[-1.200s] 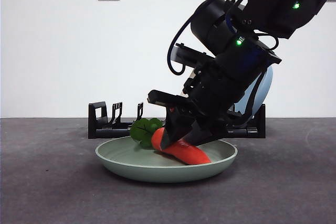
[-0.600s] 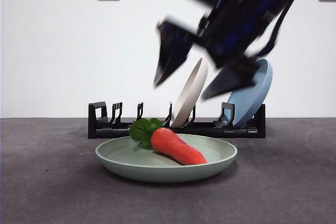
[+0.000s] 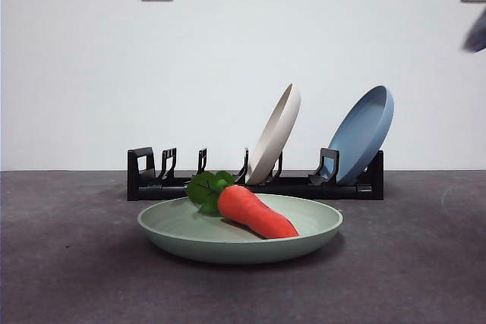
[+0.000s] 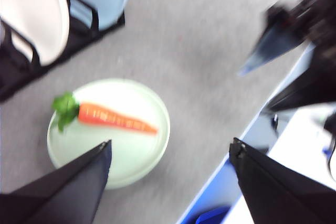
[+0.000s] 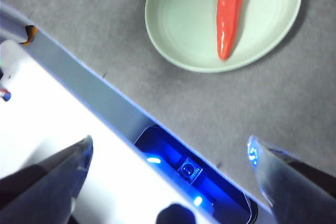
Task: Take the green plate from the plate rack,put the plate on the table,take the carrot from the table,put the carrot in the plate
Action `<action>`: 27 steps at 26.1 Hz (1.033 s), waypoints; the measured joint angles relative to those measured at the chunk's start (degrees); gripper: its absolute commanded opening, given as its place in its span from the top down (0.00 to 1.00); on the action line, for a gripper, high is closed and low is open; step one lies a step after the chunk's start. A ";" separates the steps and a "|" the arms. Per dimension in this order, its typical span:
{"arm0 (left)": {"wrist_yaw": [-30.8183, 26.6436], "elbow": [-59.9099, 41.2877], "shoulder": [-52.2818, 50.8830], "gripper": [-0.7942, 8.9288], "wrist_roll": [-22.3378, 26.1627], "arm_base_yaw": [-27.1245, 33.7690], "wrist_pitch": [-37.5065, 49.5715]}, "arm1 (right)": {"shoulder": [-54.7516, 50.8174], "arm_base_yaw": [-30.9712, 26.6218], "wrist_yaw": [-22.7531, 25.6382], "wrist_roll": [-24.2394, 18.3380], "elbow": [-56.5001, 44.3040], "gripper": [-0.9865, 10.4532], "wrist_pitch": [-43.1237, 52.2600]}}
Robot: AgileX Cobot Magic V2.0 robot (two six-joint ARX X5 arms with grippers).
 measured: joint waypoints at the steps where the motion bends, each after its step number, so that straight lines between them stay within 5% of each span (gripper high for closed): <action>1: 0.02 0.00 0.00 0.53 0.00 0.00 -0.90 | -0.96 0.00 0.00 0.04 0.00 0.48 -0.68; 5: 0.02 0.00 0.00 0.55 0.00 0.00 -4.74 | -3.87 0.00 -0.02 0.11 0.00 0.62 -1.68; 9: 0.04 0.00 0.00 0.95 0.04 0.00 -7.34 | -4.68 0.00 -0.04 0.11 0.00 0.94 -1.88; 27: -0.07 0.00 0.00 0.92 0.04 0.00 -8.31 | -4.61 0.00 0.13 0.83 0.00 0.91 -2.25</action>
